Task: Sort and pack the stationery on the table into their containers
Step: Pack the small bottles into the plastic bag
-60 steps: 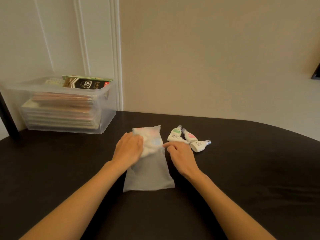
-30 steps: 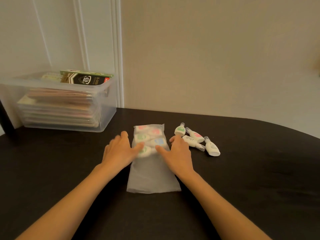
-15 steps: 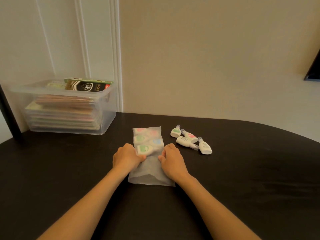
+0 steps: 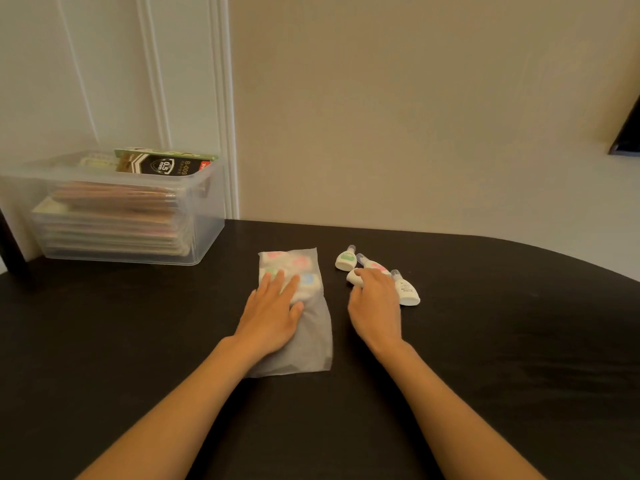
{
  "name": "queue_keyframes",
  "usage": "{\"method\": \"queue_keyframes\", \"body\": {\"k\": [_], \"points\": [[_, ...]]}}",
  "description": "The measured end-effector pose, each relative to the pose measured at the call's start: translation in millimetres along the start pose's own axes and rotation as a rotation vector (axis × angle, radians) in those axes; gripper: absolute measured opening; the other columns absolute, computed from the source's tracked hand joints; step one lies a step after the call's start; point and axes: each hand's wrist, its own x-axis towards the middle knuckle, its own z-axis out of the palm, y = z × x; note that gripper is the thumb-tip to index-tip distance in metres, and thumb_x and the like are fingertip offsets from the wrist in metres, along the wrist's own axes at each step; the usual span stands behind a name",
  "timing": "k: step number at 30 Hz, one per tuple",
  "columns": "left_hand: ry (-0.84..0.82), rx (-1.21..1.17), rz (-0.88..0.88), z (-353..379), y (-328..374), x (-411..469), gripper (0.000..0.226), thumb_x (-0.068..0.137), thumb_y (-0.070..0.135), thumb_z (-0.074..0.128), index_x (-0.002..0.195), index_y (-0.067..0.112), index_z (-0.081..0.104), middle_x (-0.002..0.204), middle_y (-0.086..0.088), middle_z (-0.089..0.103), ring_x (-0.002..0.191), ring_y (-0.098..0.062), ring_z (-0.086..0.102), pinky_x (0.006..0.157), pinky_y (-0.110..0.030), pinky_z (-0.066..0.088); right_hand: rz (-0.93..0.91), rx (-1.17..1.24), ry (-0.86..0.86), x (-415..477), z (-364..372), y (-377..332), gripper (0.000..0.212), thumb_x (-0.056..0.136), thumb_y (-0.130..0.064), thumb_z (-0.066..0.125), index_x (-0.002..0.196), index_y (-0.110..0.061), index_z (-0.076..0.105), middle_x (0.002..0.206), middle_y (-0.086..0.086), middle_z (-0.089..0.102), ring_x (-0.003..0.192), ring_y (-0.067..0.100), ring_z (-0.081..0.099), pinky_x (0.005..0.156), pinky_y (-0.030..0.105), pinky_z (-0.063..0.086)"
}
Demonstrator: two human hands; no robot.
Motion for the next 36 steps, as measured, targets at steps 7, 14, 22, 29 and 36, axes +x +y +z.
{"method": "queue_keyframes", "body": {"k": [7,14,22,29,36], "points": [[-0.044,-0.233,-0.137,1.0,22.0,16.7,0.056,0.102,0.032,0.018,0.149,0.010,-0.004,0.156,-0.008,-0.014,0.143,-0.026,-0.018,0.116,-0.040,0.000,-0.002,-0.249,-0.127,7.3,-4.2,20.3,0.040,0.094,-0.012,0.046,0.134,-0.018,0.045,0.130,0.009,0.050,0.117,0.023,0.047,0.097,0.033,0.040],[-0.127,-0.148,-0.023,-5.7,27.9,-8.6,0.094,0.083,0.064,0.047,0.149,0.025,-0.008,0.155,-0.003,-0.021,0.141,-0.019,-0.025,0.114,-0.045,-0.008,0.187,0.112,-0.024,4.1,-10.1,22.1,0.018,0.095,-0.013,0.048,0.092,-0.006,0.063,0.104,0.014,0.064,0.080,0.013,0.058,0.060,0.020,0.046],[-0.116,-0.039,0.109,-27.5,43.3,-39.6,0.069,0.086,0.047,0.056,0.146,0.027,0.025,0.155,0.000,0.018,0.142,-0.020,0.019,0.112,-0.036,0.022,0.662,0.917,-0.027,-13.1,-50.4,26.8,0.020,0.095,-0.020,0.051,0.106,-0.008,0.063,0.075,0.006,0.063,0.061,0.010,0.055,0.059,0.019,0.047],[0.036,-0.265,-0.024,-26.1,45.4,-35.2,0.032,0.092,0.023,0.043,0.066,0.009,0.056,0.072,-0.010,0.053,0.073,-0.029,0.056,0.061,-0.035,0.038,0.617,1.175,-0.323,-29.5,-77.5,27.4,0.018,0.094,-0.022,0.054,0.095,-0.005,0.061,0.062,0.004,0.057,0.050,0.006,0.049,0.048,0.016,0.043],[0.073,-0.268,-0.041,-28.3,60.8,-34.7,0.037,0.097,0.024,0.036,0.072,0.008,0.058,0.077,-0.008,0.052,0.070,-0.018,0.049,0.062,-0.028,0.038,0.542,1.033,-0.249,-36.2,-74.7,20.8,0.015,0.092,-0.018,0.057,0.086,-0.006,0.064,0.064,0.007,0.064,0.047,0.007,0.056,0.047,0.015,0.048]]}}
